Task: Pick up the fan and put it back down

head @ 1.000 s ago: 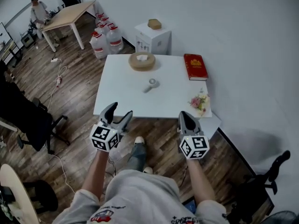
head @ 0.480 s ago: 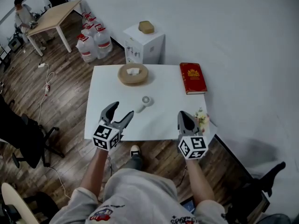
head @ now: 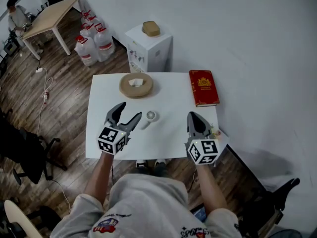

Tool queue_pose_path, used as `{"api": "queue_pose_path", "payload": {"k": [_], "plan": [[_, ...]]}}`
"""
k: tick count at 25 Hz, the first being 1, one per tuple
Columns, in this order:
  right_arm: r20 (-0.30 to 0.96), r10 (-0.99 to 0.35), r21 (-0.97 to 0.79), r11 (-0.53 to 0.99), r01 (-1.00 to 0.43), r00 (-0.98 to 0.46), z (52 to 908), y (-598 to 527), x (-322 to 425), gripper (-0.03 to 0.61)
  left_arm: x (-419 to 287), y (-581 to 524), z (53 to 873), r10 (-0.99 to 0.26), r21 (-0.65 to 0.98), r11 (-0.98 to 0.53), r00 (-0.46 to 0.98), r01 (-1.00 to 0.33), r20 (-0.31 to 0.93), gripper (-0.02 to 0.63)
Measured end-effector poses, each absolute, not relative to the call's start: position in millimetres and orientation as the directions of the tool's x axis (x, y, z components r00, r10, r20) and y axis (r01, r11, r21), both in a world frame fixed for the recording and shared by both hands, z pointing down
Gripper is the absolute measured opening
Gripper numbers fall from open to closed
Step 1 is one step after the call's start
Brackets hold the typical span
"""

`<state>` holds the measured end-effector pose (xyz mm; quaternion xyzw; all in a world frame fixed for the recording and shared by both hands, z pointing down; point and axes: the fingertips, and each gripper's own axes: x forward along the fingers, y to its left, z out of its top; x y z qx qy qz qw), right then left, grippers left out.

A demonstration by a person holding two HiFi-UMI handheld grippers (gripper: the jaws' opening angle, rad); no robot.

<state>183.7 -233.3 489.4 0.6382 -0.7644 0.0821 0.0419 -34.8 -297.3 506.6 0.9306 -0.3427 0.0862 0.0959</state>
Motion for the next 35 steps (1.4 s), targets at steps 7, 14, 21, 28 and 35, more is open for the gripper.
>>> {"api": "queue_pose_path", "payload": {"k": [7,14,21,28,35], "plan": [[0.158,-0.964,-0.074,0.205,-0.976,-0.215,484.3,-256.5,201.7,-0.009,-12.0,-310.4,518.9,-0.603,0.130,-0.752,0.753,-0.647,0.264,0.311],[0.174,-0.957,-0.092,0.218,-0.972,-0.231,497.6,-264.4,207.8,-0.009,1.4,-315.0,543.3,-0.546,0.131,-0.776,0.761,-0.617,0.350,0.311],[0.182,-0.959,-0.088,0.205,-0.975,-0.218,506.8,-263.5,211.2,-0.009,14.4,-311.6,607.0,-0.410,0.154,-0.817,0.747,-0.556,0.523,0.311],[0.198,-0.963,-0.093,0.169,-0.981,-0.185,515.5,-250.9,222.2,-0.009,21.4,-315.3,671.5,-0.293,0.222,-0.808,0.699,-0.546,0.652,0.311],[0.217,-0.966,-0.084,0.125,-0.989,-0.140,516.8,-240.6,235.8,-0.009,27.1,-305.8,740.6,-0.168,0.256,-0.805,0.619,-0.536,0.767,0.311]]}}
